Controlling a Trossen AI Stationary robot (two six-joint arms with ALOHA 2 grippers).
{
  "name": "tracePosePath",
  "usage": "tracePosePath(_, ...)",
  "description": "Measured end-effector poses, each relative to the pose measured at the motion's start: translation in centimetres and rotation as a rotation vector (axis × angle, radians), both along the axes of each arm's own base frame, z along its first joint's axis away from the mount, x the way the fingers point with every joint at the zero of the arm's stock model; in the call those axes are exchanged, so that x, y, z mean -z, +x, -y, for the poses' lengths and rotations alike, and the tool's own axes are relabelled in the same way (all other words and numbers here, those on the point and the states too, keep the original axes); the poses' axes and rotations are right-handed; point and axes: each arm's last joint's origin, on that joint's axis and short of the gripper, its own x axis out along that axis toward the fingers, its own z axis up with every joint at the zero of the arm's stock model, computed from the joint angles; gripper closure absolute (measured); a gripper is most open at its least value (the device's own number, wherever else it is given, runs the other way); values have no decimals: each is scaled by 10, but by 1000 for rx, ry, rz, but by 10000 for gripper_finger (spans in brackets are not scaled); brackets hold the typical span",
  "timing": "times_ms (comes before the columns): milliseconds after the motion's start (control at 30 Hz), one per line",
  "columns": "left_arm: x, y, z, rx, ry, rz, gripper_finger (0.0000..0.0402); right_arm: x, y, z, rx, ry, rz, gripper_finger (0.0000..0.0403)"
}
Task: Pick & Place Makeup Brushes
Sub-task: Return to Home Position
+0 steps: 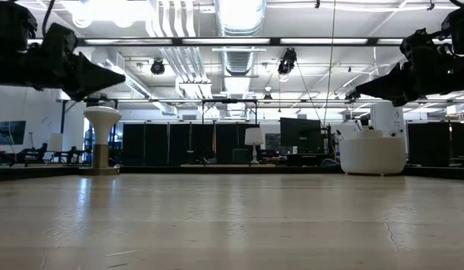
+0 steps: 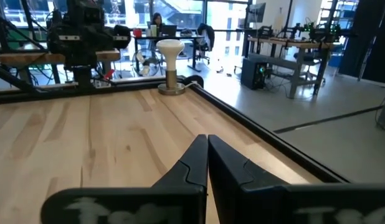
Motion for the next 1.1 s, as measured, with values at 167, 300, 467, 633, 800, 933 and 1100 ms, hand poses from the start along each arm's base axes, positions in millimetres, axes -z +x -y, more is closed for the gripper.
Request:
tracePosePath(167,-1,-3,2,40,8,14,369,0,0,0,0,0,-1,394)
tracePosePath(300,0,-4,3,39,-8,16,369,0,0,0,1,0,0,394)
tracePosePath(467,2,-3,2,37,-48,9,369,0,0,0,0,0,0,394)
tracePosePath(633,2,-3,2,37,-55,1,369,0,0,0,1,0,0,394)
tracePosePath(800,2,-3,2,37,-56,2,369,0,0,0,1,0,0,394)
tracePosePath(933,2,-3,2,38,-55,5,369,0,0,0,1,0,0,394)
tracePosePath(1100,2,-3,2,38,-54,5,369,0,0,0,1,0,0,394)
